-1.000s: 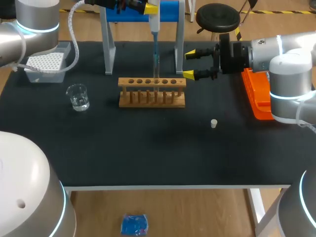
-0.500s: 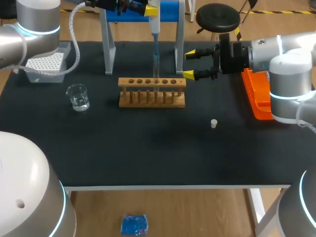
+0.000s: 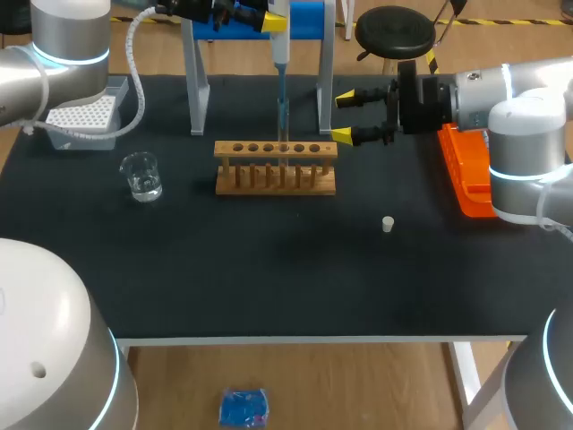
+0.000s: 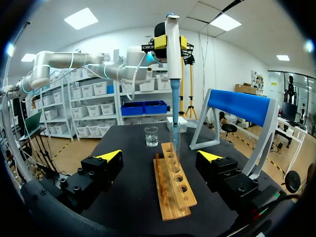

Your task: Invert the test tube, pick up the pipette, mount the tip to pipette, aspirate from beaker and dispense into the tube, eject the tip, return the pipette, and cap with the stopper.

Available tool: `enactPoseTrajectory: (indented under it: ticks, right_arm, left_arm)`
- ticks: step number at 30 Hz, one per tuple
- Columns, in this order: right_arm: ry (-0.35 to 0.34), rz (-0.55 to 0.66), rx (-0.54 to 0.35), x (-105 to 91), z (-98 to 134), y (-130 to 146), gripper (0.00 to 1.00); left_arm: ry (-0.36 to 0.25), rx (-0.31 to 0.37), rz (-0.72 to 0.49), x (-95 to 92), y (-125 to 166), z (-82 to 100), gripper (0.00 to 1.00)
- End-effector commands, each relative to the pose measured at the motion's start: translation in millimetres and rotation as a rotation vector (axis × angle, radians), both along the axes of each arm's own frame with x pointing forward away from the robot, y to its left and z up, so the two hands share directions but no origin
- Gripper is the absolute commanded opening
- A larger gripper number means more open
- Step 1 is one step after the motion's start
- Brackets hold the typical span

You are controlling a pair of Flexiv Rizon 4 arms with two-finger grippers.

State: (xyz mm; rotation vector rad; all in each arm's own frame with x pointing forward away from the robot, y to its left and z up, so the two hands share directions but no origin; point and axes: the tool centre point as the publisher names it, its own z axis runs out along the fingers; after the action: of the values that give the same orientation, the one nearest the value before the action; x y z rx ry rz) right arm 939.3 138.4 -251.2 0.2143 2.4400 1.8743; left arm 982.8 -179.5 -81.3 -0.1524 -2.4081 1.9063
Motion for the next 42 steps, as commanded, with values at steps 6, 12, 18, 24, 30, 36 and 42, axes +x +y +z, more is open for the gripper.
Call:
enactPoseTrajectory:
  ticks: [6, 12, 18, 24, 30, 36, 42]
  right_arm:
    - [0.000, 0.000, -0.001, -0.3, -0.2, -0.1, 1.00]
    - [0.000, 0.000, -0.001, -0.3, -0.2, -0.1, 1.00]
    - [0.000, 0.000, -0.001, -0.3, -0.2, -0.1, 1.00]
    - [-0.002, 0.000, 0.001, -4.0, 8.0, -2.4, 1.00]
    - [-0.011, -0.041, -0.036, -19.1, 49.5, -14.4, 1.00]
    - [0.014, -0.076, -0.083, -26.4, 84.6, -24.0, 1.00]
    - [0.073, -0.157, -0.083, -23.4, 127.3, -27.6, 1.00]
  left_arm:
    - [-0.001, 0.001, 0.006, -2.5, -0.1, 0.7, 0.00]
    - [-0.001, 0.001, 0.006, -2.5, -0.1, 0.7, 0.00]
    - [-0.001, 0.001, 0.006, -2.5, -0.1, 0.7, 0.00]
    - [-0.001, 0.001, 0.006, -2.5, -0.1, 0.7, 0.00]
    - [-0.001, 0.001, 0.006, -2.5, -0.1, 0.7, 0.00]
    - [-0.001, 0.001, 0.006, -2.5, -0.1, 0.7, 0.00]
    - [-0.001, 0.001, 0.006, -2.5, -0.1, 0.7, 0.00]
